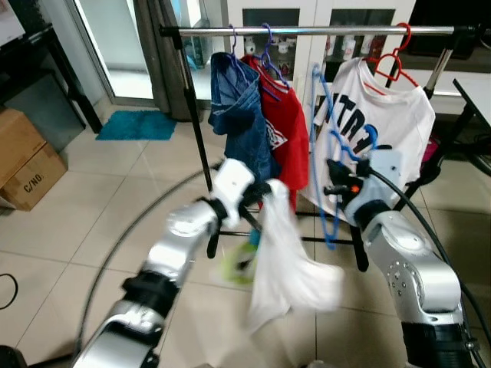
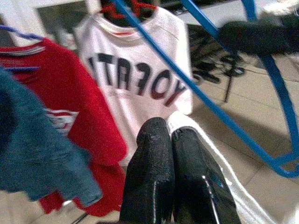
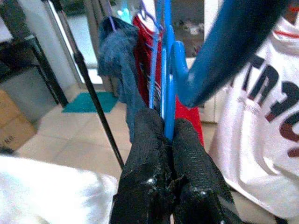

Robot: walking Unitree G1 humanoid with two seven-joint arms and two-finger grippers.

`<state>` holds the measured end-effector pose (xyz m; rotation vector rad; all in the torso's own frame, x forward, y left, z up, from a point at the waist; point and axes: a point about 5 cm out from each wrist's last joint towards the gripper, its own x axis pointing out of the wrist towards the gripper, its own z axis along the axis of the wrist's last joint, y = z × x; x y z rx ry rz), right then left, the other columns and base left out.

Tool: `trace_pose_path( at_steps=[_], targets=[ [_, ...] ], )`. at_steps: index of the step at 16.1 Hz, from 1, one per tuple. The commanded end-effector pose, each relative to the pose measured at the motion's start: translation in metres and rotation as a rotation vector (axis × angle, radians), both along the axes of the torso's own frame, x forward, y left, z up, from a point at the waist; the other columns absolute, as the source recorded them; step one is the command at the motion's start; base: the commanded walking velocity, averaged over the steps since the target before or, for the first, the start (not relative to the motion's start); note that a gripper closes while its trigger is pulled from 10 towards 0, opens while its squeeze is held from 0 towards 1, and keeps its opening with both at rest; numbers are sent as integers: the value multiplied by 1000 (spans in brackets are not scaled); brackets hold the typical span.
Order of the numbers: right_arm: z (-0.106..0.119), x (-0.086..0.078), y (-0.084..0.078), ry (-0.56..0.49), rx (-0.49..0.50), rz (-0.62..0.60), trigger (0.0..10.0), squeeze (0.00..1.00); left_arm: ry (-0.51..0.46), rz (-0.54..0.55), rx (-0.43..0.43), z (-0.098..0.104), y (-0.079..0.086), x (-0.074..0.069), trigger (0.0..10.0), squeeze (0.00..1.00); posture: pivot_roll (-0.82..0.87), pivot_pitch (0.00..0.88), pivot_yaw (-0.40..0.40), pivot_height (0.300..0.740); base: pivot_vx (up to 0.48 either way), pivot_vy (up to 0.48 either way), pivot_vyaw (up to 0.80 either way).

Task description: Hang hanger

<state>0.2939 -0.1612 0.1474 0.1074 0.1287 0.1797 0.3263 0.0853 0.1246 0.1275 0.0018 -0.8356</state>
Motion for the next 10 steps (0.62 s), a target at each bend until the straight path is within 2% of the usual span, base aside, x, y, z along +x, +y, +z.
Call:
trace_pose_path(
  at_steps=[1, 3, 4, 6, 7, 8, 9, 10],
  targets=[
    [-10, -4, -3, 36, -14, -14, 10000, 0, 3, 76, -7, 1, 17, -1, 0, 0, -198, 0, 60, 740, 0, 0, 0],
    [-34, -25, -19, 115, -50, -102, 10000, 0, 29, 222, -33, -3, 42, -7, 0, 0, -190, 0, 55, 740, 0, 0, -600],
    [-40, -31, -23, 131, -59, -118, 10000, 0, 43, 258, -40, -6, 49, -10, 0, 0, -191, 0, 56, 740, 0, 0, -800],
    [-52, -56, -33, 164, -108, -150, 10000, 0, 96, 382, -51, -20, 68, -21, 0, 0, -200, 0, 57, 740, 0, 0, -800],
    [-54, -64, -33, 176, -100, -159, 10000, 0, 115, 422, -69, -23, 72, -25, 0, 0, -201, 0, 55, 740, 0, 0, -800],
    [-56, -70, -30, 184, -89, -166, 10000, 0, 121, 444, -66, -24, 73, -30, 2745, 0, -201, 0, 54, 740, 0, 0, -800],
    [-57, -73, -27, 187, -89, -167, 10000, 0, 123, 462, -61, -25, 75, -34, 10000, 0, -202, 0, 53, 740, 0, 0, -800],
    [-58, -76, -23, 190, -83, -165, 10000, 0, 142, 487, -64, -27, 74, -38, 10000, 0, -197, 0, 53, 740, 0, 0, -800]
  ],
)
